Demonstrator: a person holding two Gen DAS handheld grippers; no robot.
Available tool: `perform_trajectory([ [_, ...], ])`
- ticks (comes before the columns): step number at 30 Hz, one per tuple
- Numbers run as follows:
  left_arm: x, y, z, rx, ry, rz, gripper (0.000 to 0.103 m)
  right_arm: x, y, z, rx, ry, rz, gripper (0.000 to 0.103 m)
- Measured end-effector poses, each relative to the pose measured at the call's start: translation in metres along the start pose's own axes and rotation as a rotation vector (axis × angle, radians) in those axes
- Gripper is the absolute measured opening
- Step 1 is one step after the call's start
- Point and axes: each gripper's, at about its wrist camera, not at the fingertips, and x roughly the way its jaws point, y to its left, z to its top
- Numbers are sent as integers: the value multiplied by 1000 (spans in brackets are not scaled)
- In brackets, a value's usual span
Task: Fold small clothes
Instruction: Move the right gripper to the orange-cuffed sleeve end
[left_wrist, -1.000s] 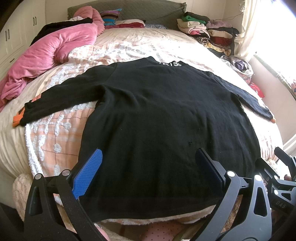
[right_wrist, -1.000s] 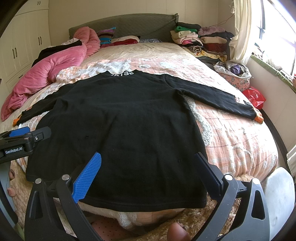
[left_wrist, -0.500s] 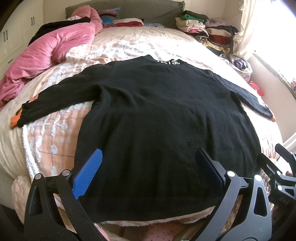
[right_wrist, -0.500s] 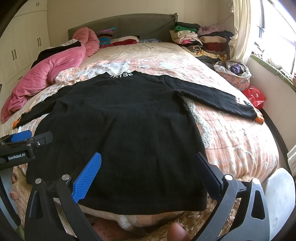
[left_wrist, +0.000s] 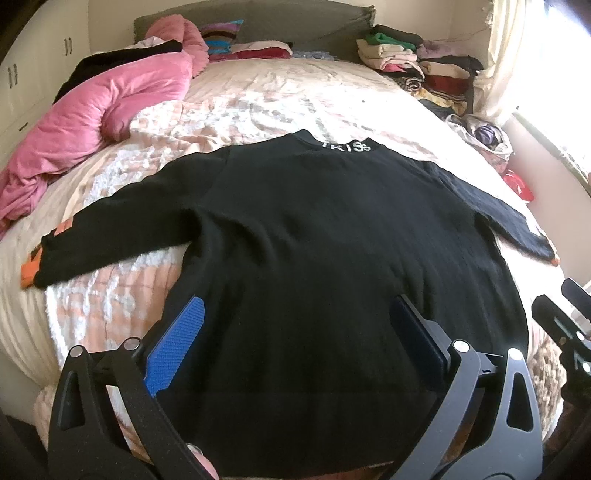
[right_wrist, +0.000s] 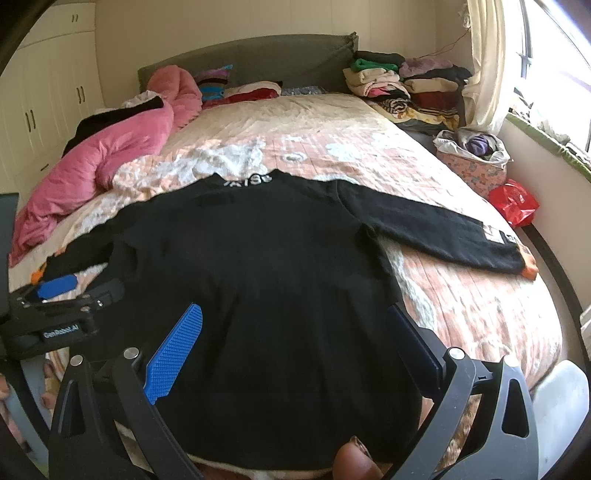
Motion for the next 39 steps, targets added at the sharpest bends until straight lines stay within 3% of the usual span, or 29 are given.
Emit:
perform_trajectory([
  [11,17,-2,49,-32,-17,17,94,20,-6,46,7,-13,6,99],
  [18,28,-10,83,-37,-36,25,94,33,-14,96,44,-52,17,99],
  [27,43,-27,131,-27,-60,22,94,56,-55,140,163,-79,-27,99],
  [39,93,-71,151,27,-5,-14,94,92,-154,127,389,-40,-166,99],
])
